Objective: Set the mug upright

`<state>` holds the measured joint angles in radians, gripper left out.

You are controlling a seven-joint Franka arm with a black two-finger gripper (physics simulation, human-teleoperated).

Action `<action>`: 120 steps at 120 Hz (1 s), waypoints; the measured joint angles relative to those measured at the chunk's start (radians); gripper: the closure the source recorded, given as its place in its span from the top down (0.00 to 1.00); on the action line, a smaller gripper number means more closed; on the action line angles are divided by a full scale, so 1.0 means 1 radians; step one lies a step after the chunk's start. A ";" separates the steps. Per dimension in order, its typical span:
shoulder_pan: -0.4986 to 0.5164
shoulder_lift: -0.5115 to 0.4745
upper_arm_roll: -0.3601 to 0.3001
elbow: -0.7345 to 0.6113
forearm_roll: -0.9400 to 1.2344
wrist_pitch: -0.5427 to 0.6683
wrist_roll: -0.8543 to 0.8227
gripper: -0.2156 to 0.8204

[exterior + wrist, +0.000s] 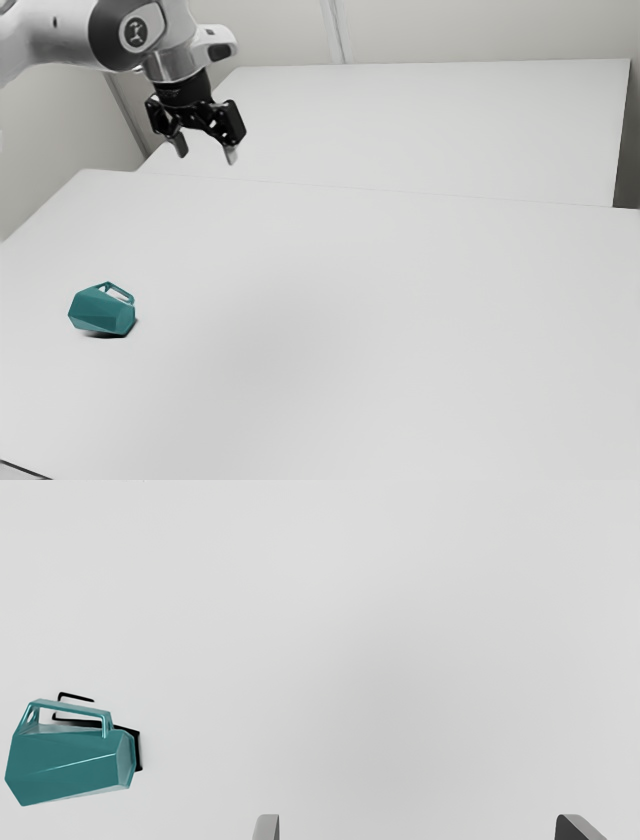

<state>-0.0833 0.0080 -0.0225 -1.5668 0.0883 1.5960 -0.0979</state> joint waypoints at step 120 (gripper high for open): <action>0.373 -0.119 -0.001 -0.379 -0.173 0.164 0.281 0.79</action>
<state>0.2897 -0.1108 -0.0235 -1.9455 -0.0850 1.7599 0.1831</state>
